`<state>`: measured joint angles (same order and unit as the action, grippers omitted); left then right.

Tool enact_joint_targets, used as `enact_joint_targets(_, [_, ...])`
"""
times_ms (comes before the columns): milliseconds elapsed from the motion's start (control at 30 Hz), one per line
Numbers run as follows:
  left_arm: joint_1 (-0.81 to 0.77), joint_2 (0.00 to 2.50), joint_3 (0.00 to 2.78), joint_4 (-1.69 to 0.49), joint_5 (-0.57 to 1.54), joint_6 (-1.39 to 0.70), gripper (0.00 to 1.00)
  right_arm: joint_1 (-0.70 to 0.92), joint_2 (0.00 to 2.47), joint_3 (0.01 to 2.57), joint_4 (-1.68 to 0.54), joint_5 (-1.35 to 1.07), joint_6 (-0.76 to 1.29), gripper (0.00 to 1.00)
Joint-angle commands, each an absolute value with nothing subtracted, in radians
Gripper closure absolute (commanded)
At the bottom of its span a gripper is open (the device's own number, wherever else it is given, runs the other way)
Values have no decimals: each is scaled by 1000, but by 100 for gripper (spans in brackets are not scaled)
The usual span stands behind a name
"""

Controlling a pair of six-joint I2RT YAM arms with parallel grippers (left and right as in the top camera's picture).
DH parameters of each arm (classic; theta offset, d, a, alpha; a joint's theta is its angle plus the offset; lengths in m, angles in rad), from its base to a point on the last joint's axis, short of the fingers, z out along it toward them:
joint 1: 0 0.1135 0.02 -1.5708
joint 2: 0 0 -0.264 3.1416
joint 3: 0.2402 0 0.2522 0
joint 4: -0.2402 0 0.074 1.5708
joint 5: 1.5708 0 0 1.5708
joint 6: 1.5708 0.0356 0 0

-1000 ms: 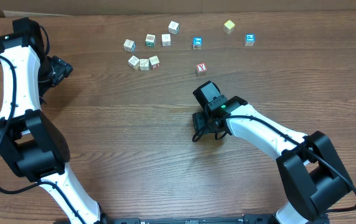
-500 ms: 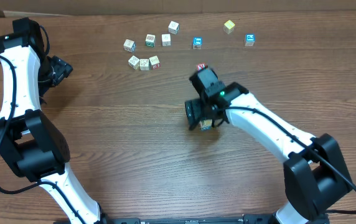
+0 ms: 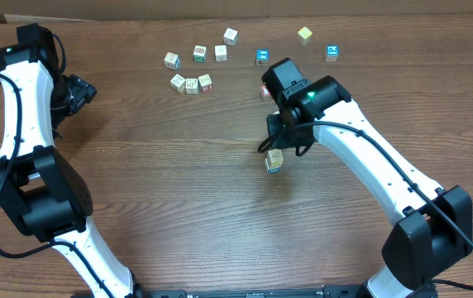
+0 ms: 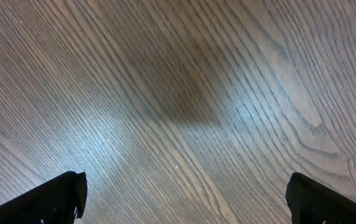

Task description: Form a tower

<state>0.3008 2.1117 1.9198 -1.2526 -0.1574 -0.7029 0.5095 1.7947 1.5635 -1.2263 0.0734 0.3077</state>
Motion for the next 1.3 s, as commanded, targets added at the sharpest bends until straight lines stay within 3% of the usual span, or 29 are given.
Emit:
enact_joint_targets(0, [295, 2115, 1933, -1251, -160, -695, 0, 492, 1794, 1573, -1271, -18, 347, 96])
enact_joint_targets(233, [295, 2115, 1933, -1251, -160, -695, 1, 490, 1794, 1538, -1390, -42, 398, 96])
enact_joint_targets(567, [295, 2115, 1933, -1251, -160, -695, 1, 490, 1779, 1407, -1383, -84, 427, 96])
enact_joint_targets(700, [295, 2115, 1933, -1251, -160, -695, 0, 490, 1665, 1407, -1380, -67, 419, 96])
enact_joint_targets(933, [295, 2115, 1933, -1251, -160, -695, 0, 490, 1399, 1261, -1211, -39, 423, 96])
enact_joint_targets(1267, [295, 2115, 1933, -1251, -160, -695, 1, 524, 1456, 1007, -931, -178, 419, 96])
